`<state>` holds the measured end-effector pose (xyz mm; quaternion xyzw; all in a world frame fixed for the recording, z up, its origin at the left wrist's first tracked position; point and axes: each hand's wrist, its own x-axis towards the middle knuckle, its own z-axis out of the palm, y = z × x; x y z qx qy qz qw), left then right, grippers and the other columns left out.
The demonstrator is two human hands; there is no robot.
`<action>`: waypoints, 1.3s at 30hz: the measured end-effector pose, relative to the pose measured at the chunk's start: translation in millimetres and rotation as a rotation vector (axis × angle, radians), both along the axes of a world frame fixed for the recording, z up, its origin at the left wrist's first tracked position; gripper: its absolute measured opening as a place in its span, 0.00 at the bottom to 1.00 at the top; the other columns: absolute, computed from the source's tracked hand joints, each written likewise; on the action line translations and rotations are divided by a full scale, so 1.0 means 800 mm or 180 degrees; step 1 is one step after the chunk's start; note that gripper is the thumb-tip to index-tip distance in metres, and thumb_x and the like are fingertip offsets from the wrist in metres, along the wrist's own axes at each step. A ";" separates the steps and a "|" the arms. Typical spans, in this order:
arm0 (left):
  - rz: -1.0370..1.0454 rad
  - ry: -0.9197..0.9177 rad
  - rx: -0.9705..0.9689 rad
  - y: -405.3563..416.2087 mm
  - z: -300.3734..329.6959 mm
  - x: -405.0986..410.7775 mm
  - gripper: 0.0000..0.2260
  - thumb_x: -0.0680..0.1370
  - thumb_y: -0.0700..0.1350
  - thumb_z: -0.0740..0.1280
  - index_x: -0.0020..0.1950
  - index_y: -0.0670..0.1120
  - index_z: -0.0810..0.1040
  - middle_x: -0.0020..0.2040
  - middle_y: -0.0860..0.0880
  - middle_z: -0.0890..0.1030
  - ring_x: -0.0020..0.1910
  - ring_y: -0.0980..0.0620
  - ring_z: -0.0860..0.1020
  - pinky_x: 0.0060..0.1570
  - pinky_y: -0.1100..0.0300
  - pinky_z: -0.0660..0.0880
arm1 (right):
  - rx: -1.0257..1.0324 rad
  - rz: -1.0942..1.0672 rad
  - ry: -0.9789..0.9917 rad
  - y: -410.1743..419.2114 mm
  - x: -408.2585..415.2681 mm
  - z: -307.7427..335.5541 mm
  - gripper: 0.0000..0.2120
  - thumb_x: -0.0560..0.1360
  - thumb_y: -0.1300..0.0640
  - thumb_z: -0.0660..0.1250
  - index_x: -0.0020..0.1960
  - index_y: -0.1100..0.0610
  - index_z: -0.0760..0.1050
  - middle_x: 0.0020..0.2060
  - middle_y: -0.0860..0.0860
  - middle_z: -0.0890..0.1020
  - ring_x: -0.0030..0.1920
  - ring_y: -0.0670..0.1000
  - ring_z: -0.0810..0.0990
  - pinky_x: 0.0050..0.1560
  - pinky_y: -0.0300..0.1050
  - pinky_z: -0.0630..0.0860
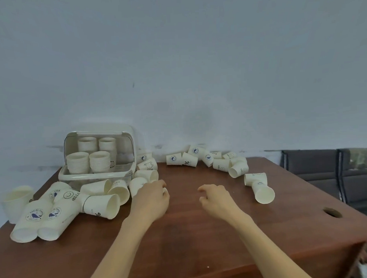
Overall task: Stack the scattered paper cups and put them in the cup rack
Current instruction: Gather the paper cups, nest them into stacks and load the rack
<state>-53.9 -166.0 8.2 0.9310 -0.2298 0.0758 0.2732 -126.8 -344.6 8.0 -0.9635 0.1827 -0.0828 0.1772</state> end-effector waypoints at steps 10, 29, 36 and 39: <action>-0.0305 -0.0284 0.0203 -0.055 -0.008 -0.004 0.16 0.80 0.49 0.57 0.68 0.52 0.72 0.57 0.52 0.79 0.60 0.50 0.75 0.57 0.55 0.72 | -0.0019 -0.0228 -0.0036 -0.045 0.001 -0.012 0.21 0.77 0.55 0.57 0.69 0.50 0.71 0.64 0.55 0.76 0.65 0.59 0.72 0.62 0.52 0.73; -0.0649 0.0035 0.0388 -0.147 -0.030 -0.004 0.17 0.79 0.50 0.57 0.69 0.56 0.70 0.60 0.49 0.78 0.60 0.44 0.75 0.57 0.51 0.71 | 0.0296 -0.1262 -0.0322 -0.113 -0.008 -0.040 0.16 0.75 0.58 0.56 0.61 0.57 0.73 0.57 0.58 0.77 0.57 0.60 0.75 0.53 0.50 0.73; -0.0834 -0.0072 0.0526 -0.179 -0.035 -0.023 0.17 0.80 0.50 0.56 0.69 0.55 0.70 0.59 0.50 0.78 0.58 0.45 0.76 0.55 0.52 0.72 | 0.0389 -0.2188 -0.0709 -0.159 -0.004 -0.048 0.08 0.78 0.59 0.57 0.45 0.60 0.74 0.48 0.56 0.80 0.50 0.59 0.79 0.47 0.48 0.73; -0.0761 -0.0421 0.0593 -0.185 -0.038 -0.028 0.14 0.81 0.48 0.55 0.66 0.54 0.71 0.59 0.51 0.79 0.56 0.45 0.77 0.52 0.53 0.73 | 0.0464 -0.2357 -0.0730 -0.178 0.004 -0.054 0.09 0.79 0.60 0.57 0.49 0.60 0.75 0.51 0.57 0.80 0.53 0.59 0.78 0.49 0.47 0.72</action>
